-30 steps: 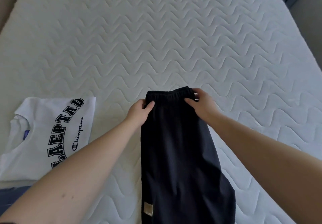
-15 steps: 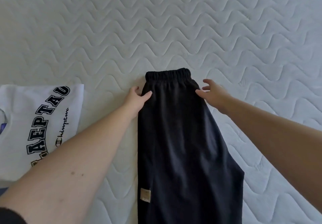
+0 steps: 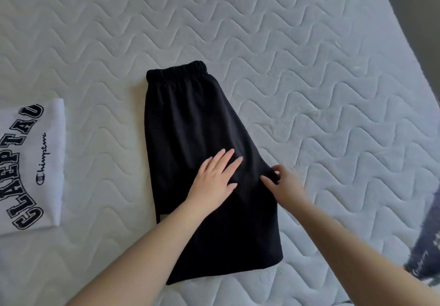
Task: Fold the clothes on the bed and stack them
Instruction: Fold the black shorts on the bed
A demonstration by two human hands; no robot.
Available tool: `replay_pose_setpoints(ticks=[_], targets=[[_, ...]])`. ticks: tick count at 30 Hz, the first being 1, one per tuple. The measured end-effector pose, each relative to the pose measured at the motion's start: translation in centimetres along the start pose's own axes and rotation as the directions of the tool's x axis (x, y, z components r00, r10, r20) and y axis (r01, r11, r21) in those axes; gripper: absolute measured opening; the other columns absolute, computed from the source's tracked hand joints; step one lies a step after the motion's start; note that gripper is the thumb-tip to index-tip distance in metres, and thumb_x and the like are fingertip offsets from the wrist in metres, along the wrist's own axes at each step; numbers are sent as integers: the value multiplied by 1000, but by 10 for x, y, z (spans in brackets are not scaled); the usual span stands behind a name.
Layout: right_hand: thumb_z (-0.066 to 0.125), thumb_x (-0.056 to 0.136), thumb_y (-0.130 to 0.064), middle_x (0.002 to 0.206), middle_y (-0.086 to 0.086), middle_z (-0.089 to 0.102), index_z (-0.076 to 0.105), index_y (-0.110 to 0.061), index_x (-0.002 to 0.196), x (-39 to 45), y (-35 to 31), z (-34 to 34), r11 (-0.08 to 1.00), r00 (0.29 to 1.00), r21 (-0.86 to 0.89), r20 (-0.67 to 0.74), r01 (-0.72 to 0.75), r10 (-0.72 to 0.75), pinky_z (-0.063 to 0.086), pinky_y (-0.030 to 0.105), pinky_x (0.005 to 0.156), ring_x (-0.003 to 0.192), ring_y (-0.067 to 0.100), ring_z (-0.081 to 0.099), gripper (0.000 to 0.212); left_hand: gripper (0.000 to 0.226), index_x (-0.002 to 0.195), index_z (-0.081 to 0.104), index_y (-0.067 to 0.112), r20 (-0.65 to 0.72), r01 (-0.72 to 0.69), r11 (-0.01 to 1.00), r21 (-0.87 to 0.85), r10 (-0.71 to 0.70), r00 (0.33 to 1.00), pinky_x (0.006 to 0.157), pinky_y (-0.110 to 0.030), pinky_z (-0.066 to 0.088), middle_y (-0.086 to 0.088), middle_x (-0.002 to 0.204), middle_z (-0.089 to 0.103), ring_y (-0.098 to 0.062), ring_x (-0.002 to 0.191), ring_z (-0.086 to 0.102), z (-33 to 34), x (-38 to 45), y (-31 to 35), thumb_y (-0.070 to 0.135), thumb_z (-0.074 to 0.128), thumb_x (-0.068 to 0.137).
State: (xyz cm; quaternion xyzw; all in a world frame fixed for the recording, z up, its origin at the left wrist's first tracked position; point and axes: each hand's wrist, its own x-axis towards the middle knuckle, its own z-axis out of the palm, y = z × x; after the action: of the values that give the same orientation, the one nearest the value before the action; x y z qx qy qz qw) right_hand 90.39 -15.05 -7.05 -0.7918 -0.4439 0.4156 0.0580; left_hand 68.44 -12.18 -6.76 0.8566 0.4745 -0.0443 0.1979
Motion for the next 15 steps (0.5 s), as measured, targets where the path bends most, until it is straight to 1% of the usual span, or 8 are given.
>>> replay_pose_setpoints(ticks=[2,4,5,7,9,11,13,15], targets=[[62,93,-36,79,-15,56,57,-25,96,-5,8,3,999,1000,33,13,3,-3,36,21,58,73,7,56,12,76,155,-1,30,65,-27,995,92,21,998,121,-39,7,1,164,-5,-19,151,-3,14,5,13,52,43,97],[59,95,-33,74,-13,59,58,-26,83,-6,15,3,992,1000,126,-9,-20,21,35,20,54,71,7,58,14,82,155,-7,30,101,-28,990,140,14,995,121,-41,6,0,164,-10,-21,151,-5,22,9,20,57,43,95],[59,95,-33,76,-11,61,59,-26,82,-7,19,0,980,999,194,-29,-40,47,36,21,54,72,8,58,14,85,154,-9,31,116,-20,988,151,2,993,121,-42,6,1,163,-13,-21,150,-6,25,10,22,60,42,94],[61,94,-33,79,-10,64,63,-24,87,-10,28,-5,953,994,295,-55,-70,90,37,20,56,74,8,60,11,91,152,-15,32,142,1,985,170,-25,990,121,-44,4,1,162,-18,-21,150,-9,31,10,22,66,42,90],[61,94,-33,80,-9,66,66,-25,90,-14,37,-8,946,994,314,-49,-75,95,41,21,56,73,7,62,10,97,151,-21,32,167,27,978,206,-62,984,121,-46,3,0,161,-23,-22,150,-13,36,7,20,73,38,86],[59,95,-29,81,-8,68,66,-25,92,-17,43,-8,940,995,333,-31,-78,93,50,26,61,74,13,65,9,98,150,-25,29,187,57,967,247,-105,977,121,-48,2,1,159,-29,-23,149,-16,39,4,17,78,29,84],[56,96,-30,86,-8,68,64,-25,100,-17,43,-7,938,994,341,-61,-64,90,48,22,63,78,12,65,10,97,150,-26,27,189,71,961,268,-125,974,121,-49,1,0,157,-32,-23,149,-17,40,4,17,80,20,82],[59,95,-39,98,-10,66,58,-26,119,-15,36,-7,934,994,357,-86,-26,61,46,18,66,84,6,62,27,97,151,-24,26,173,71,959,273,-122,977,121,-50,2,-1,157,-32,-23,149,-16,41,6,20,81,15,81]])
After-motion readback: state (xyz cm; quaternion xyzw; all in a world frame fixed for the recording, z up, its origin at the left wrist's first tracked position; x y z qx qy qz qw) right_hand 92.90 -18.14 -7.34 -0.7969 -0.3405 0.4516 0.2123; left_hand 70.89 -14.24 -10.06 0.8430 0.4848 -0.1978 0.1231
